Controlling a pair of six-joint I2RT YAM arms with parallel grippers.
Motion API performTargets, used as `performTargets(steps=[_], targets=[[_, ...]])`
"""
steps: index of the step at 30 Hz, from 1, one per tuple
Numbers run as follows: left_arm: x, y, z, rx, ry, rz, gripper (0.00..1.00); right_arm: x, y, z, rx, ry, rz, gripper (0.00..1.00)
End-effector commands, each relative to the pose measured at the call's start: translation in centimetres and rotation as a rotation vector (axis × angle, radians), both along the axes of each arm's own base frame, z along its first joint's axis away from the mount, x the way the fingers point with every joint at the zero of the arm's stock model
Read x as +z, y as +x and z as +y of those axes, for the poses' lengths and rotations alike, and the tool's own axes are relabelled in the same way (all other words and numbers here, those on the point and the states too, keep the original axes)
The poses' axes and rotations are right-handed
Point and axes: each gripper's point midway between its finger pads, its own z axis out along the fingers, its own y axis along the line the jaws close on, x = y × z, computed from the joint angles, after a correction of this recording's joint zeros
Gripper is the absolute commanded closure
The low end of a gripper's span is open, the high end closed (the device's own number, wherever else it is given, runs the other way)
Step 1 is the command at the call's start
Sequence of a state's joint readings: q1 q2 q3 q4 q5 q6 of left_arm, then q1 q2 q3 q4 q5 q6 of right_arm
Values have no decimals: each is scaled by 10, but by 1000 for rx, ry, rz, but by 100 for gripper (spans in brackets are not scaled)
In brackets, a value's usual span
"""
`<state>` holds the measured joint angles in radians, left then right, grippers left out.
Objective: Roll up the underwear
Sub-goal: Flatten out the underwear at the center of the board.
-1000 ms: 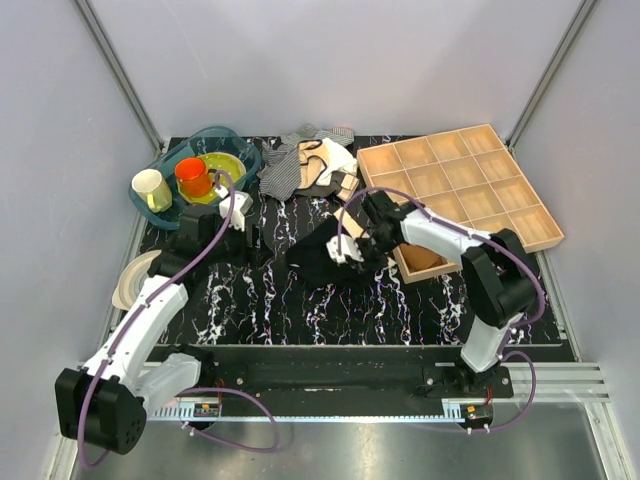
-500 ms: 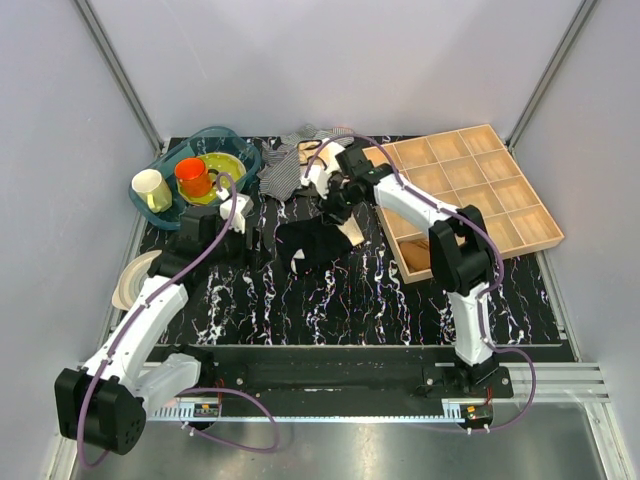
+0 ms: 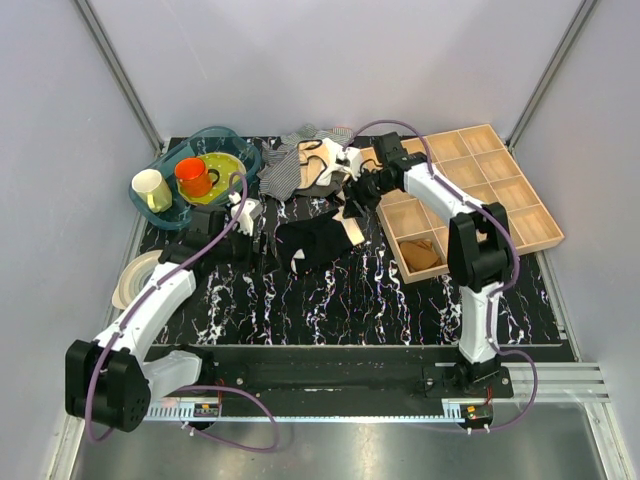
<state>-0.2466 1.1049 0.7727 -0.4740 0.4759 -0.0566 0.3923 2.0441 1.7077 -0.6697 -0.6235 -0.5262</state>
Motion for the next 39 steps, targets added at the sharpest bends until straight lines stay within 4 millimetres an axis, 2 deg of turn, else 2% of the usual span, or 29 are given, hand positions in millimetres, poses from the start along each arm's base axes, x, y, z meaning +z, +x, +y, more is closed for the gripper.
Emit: performTargets(steps=[1,2,5,14,17,19,22,23,28,29,36,39], targets=[[19,9,-8,-23,-48,-44,22,-6,20,11,-106,50,128,44],[19,10,-8,-23,-48,-43,22,-17,22,11,-126,44,165,44],[18,10,-8,-20,-46,-39,22,-25,24,14,-134,45,195,44],[16,10,-9,-18,-51,-19,22,-30,15,18,-126,69,253,48],[16,10,-11,-21,-60,-11,22,-25,10,20,-112,92,268,63],[16,10,-12,-22,-70,-4,22,-21,6,21,-104,103,275,80],[14,8,-16,-33,-90,13,22,-10,-2,20,-92,119,272,97],[14,7,-18,-41,-101,17,21,-2,-8,19,-84,129,266,99],[6,2,-26,-72,-126,64,22,14,-33,14,-49,153,268,100],[3,2,-26,-72,-127,75,22,16,-44,11,-38,158,275,100],[-22,-8,-42,-106,-105,178,22,6,-85,-4,-5,144,312,100],[-36,-1,-40,-39,-87,231,23,1,-93,-6,7,149,324,100]])
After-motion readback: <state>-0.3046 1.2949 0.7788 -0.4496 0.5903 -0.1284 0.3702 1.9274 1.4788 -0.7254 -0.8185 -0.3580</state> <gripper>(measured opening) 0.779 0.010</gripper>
